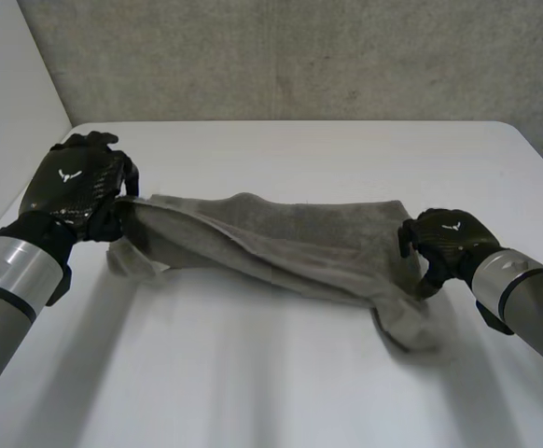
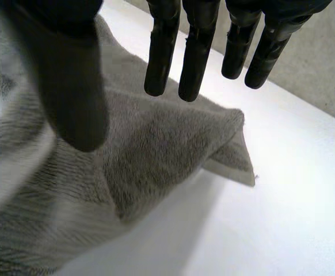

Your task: Fold the towel.

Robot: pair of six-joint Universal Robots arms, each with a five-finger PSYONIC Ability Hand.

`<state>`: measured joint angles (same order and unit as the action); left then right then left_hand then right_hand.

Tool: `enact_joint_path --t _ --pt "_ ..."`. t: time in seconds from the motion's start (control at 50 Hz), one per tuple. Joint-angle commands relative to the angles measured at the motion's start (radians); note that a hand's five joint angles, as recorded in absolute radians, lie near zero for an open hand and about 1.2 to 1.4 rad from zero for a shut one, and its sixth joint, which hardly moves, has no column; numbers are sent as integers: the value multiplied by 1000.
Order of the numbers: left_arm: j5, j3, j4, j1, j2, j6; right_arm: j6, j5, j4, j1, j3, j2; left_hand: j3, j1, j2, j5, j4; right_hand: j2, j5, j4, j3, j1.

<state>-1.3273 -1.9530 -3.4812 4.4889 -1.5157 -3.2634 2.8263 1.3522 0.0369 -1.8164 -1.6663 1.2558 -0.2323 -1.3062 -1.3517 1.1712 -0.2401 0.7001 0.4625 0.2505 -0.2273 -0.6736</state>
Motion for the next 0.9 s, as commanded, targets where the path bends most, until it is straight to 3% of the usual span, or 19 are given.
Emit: enact_joint_path --t 0.02,0.24,0.42,0.78,0.9 --pt "0 -21 -12 7 -6 1 -5 -5 -2 11 -67 -4 58 -90 -45 51 66 -14 50 -76 53 -13" --pt "4 -26 -13 59 -15 4 -5 -10 31 32 -154 19 58 -90 -45 51 66 -25 38 -76 53 -1" --pt "4 -38 -13 50 -15 5 50 -12 51 -30 -228 204 58 -90 -45 51 66 -251 -188 -76 53 224" --pt "2 -43 -13 39 -29 5 77 -8 80 -113 -297 194 58 -90 -45 51 66 -275 -212 -76 53 248" --pt "0 -43 -13 41 -29 5 87 25 2 -139 -285 87 58 -90 -45 51 66 -248 -185 -76 53 222"
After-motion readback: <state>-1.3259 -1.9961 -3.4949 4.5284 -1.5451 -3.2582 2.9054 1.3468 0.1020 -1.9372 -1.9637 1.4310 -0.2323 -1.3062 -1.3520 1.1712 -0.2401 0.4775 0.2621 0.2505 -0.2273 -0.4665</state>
